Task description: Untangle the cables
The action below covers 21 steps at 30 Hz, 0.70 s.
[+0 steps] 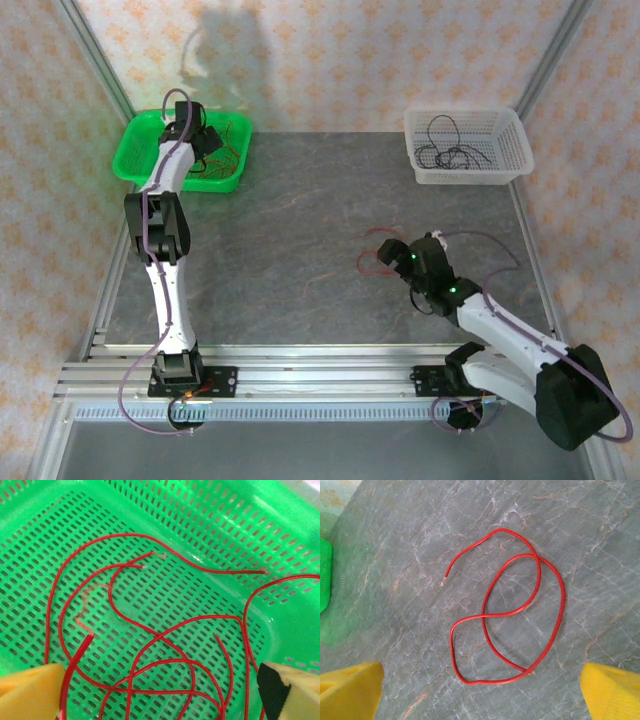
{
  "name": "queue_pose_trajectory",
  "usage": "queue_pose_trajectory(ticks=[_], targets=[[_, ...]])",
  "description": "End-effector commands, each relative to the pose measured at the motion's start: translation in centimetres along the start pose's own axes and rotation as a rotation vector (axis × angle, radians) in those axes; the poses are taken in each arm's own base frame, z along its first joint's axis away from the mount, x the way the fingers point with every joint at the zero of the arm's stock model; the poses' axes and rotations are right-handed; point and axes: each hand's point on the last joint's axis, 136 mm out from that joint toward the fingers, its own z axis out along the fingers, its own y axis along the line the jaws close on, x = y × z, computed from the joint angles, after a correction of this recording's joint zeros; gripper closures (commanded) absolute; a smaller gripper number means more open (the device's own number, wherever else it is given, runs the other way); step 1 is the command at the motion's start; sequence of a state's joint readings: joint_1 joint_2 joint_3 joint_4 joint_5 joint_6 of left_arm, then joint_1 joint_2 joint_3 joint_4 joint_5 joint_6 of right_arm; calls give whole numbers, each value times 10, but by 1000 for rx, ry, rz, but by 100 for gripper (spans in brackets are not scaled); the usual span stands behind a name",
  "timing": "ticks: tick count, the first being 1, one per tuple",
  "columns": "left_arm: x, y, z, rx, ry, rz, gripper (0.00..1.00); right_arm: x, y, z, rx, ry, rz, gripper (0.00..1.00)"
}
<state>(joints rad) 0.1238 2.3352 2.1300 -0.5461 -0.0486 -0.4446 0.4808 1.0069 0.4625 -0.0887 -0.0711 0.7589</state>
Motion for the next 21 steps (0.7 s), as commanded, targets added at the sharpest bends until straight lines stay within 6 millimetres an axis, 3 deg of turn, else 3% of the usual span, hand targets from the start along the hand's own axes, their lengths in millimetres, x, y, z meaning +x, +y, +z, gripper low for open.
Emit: queue_pose_trajectory(ticks=[1, 7, 16, 21], targets=[[-46, -6, -60, -38, -128, 25, 1, -11, 0, 4, 80, -11, -54, 0], [-66, 11, -98, -242, -270, 99, 1, -22, 1, 20, 230, 18, -182, 3], [-87, -9, -169, -318, -434, 187, 1, -35, -17, 55, 534, 163, -542, 14], [-98, -16, -213, -343, -511, 206, 1, -38, -28, 79, 591, 233, -597, 27]])
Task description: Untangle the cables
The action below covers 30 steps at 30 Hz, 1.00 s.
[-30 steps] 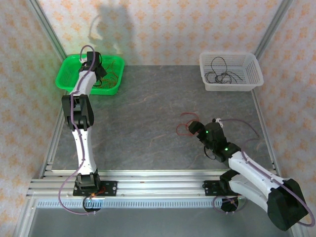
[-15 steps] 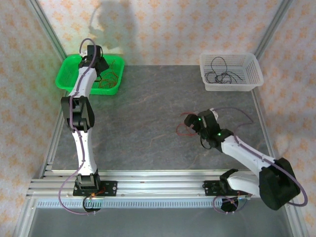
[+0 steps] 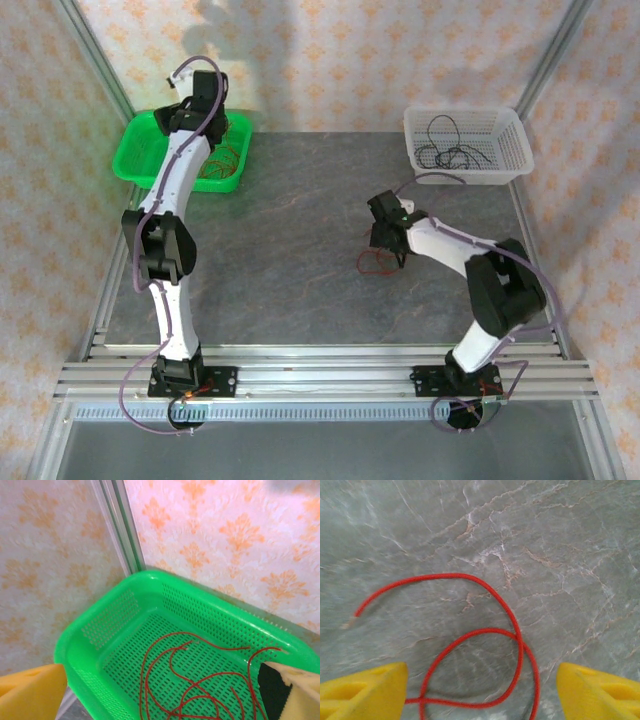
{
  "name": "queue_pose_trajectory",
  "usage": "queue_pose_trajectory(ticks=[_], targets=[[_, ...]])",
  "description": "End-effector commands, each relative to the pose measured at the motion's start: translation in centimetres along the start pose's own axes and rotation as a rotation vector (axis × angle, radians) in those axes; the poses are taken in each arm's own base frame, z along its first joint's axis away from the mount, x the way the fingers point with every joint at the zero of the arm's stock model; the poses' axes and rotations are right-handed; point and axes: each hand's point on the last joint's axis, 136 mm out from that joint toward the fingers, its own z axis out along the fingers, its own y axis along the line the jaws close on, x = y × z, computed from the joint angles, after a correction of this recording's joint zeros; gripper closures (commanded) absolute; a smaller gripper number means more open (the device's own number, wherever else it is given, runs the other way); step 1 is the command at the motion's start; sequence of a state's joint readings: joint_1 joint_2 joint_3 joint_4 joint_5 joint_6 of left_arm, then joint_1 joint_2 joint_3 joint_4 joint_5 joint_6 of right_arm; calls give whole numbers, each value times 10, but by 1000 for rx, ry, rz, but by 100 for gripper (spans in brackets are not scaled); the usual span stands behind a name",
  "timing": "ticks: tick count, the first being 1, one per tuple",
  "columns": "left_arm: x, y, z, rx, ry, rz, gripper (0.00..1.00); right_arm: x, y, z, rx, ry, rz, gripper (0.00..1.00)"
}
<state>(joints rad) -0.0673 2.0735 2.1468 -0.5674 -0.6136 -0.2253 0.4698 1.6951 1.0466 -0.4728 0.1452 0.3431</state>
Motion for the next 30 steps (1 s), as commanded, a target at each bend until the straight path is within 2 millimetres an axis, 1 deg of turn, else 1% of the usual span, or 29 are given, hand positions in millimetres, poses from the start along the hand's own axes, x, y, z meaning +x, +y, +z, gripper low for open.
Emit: queue_pose_trajectory(ticks=[1, 3, 5, 6, 7, 8, 12, 14, 17, 20, 24, 28, 30], targets=[[-35, 27, -32, -70, -87, 5, 1, -1, -19, 9, 94, 47, -94, 29], [-44, 29, -45, -49, -102, -8, 1, -7, -19, 16, 95, 54, -94, 33], [-51, 31, -58, -33, -118, -15, 1, -12, -20, 21, 97, 54, -92, 34], [-53, 31, -64, -21, -122, -17, 1, -14, -19, 23, 92, 54, -92, 35], [-51, 28, -66, -10, -119, -9, 1, -15, -18, 25, 80, 57, -94, 35], [-61, 34, -79, 8, -137, -29, 1, -16, -16, 27, 67, 59, -91, 36], [-62, 26, -103, 56, -143, -19, 1, -14, -14, 37, 15, 81, -76, 41], [-59, 20, -113, 74, -143, -8, 1, -10, -15, 43, -2, 94, -64, 43], [-55, 10, -127, 101, -144, 7, 1, -6, -22, 55, -20, 112, -33, 50], [-52, -1, -143, 133, -152, 16, 1, -2, -29, 66, -36, 130, -4, 60], [-51, -12, -169, 181, -168, 18, 1, 6, -31, 77, -78, 159, 24, 74], [-46, -21, -193, 233, -176, 25, 1, 12, -29, 81, -97, 169, 34, 91], [-39, -27, -206, 266, -171, 36, 1, 13, -28, 80, -104, 164, 42, 100]])
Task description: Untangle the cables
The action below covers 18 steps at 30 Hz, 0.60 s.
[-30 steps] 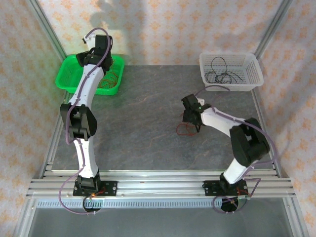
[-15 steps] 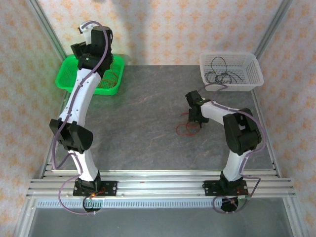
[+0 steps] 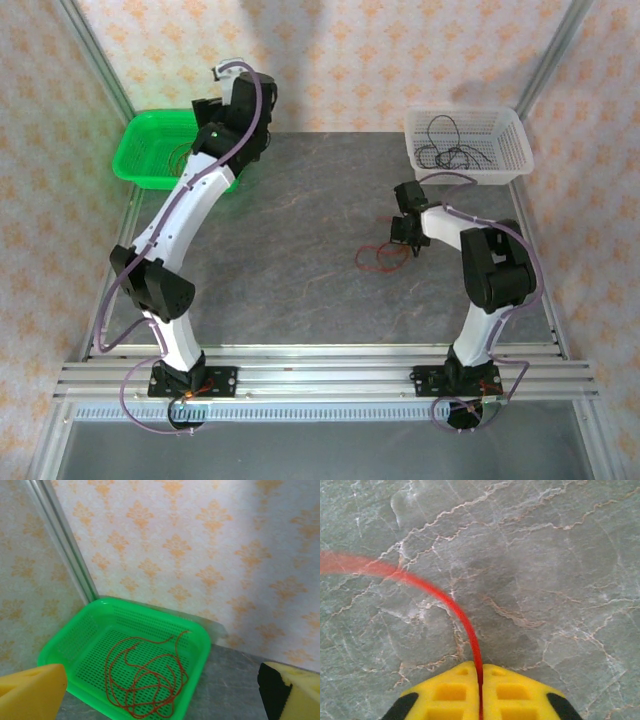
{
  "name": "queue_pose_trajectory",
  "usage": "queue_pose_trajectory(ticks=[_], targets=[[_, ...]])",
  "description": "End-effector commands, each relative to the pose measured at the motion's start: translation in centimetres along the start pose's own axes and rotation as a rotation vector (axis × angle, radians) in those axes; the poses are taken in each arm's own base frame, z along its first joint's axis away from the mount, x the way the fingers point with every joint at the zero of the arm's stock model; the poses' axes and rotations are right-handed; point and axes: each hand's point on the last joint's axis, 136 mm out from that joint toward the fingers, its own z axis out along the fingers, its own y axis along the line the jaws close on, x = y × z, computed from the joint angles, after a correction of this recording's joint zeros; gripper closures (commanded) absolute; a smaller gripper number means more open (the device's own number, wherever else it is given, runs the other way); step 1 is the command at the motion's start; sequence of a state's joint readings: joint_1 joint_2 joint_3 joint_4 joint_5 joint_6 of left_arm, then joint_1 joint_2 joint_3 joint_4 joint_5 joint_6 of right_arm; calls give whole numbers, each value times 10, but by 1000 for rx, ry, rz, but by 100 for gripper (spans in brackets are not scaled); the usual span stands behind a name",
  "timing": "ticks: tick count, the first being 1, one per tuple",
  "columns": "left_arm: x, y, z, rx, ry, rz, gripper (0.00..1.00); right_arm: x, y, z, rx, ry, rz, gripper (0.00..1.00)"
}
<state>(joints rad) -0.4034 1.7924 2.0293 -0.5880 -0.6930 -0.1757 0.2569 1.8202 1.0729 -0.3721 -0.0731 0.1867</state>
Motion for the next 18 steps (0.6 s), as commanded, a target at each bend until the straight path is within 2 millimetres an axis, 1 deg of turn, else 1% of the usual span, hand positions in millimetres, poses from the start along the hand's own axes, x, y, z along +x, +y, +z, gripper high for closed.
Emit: queue_pose_trajectory(ticks=[1, 4, 6, 9, 11, 12, 15, 18], targets=[[-7, 6, -32, 22, -16, -12, 1, 24, -5, 30, -3, 55, 11, 100], [15, -21, -48, 167, 32, -18, 1, 18, 3, 19, -56, 19, 17, 100], [36, -41, -58, 318, 83, -52, 6, 11, 9, 5, -99, -19, 14, 100], [64, -64, -77, 528, 150, -107, 15, -3, 17, -25, -162, -98, -1, 100], [78, -78, -95, 677, 174, -132, 16, -11, 24, -47, -219, -153, -19, 100], [84, -83, -106, 754, 181, -142, 16, -13, 28, -58, -251, -176, -34, 100], [97, -93, -133, 939, 181, -159, 16, -19, 38, -85, -331, -223, -51, 100], [108, -96, -152, 1060, 176, -172, 16, -19, 49, -102, -416, -232, -53, 100]])
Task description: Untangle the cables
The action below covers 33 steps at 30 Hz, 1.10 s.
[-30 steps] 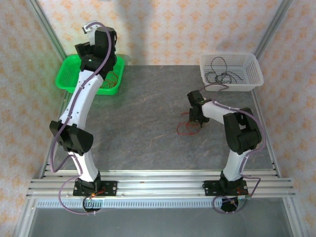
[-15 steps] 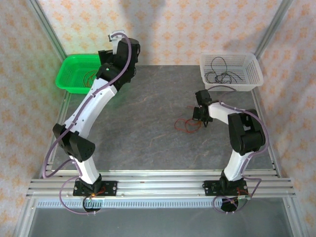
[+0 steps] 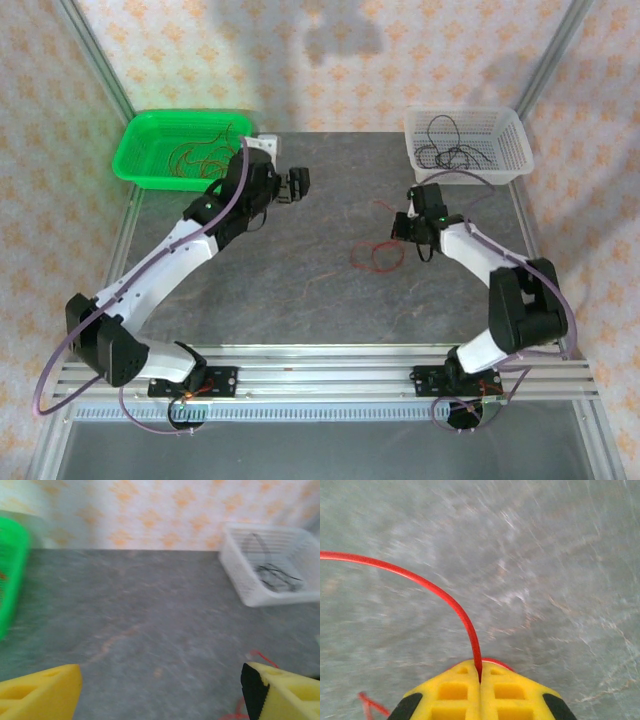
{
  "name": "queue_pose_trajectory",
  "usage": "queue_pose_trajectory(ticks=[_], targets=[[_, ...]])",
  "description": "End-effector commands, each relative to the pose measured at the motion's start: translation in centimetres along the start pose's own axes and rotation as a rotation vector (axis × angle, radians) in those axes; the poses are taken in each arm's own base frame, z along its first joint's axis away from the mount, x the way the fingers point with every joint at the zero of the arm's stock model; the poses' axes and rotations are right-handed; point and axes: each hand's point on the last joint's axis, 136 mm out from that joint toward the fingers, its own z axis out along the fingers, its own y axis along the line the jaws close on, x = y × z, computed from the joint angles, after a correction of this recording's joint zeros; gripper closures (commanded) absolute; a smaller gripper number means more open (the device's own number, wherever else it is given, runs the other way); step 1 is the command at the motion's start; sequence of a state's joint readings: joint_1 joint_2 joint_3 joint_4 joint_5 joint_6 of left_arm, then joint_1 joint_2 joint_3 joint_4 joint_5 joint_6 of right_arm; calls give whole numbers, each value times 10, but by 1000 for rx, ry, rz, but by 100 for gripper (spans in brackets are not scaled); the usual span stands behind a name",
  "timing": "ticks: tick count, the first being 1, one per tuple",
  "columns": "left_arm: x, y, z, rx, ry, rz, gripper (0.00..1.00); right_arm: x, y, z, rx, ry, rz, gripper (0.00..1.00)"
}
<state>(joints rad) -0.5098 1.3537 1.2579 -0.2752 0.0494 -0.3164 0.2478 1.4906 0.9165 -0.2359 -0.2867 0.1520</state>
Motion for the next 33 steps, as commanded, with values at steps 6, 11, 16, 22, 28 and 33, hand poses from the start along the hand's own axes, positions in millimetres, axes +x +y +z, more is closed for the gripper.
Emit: queue_pose_trajectory(ticks=[6, 11, 16, 22, 28, 33], targets=[[15, -73, -31, 508, -84, -35, 16, -11, 59, -31, -321, -34, 54, 100], [46, -90, -28, 582, -73, 12, 13, -14, 83, -48, -478, -36, 160, 100], [64, -99, -15, 590, -73, 14, 10, -15, 102, -62, -555, -42, 210, 100], [68, -118, -6, 631, -109, 28, 10, -9, 125, -68, -609, -21, 220, 100], [66, -121, 9, 597, -146, 59, 11, -1, 149, -73, -677, 6, 197, 100], [56, -108, 22, 484, -189, 78, 13, 1, 158, -83, -716, 2, 181, 100]])
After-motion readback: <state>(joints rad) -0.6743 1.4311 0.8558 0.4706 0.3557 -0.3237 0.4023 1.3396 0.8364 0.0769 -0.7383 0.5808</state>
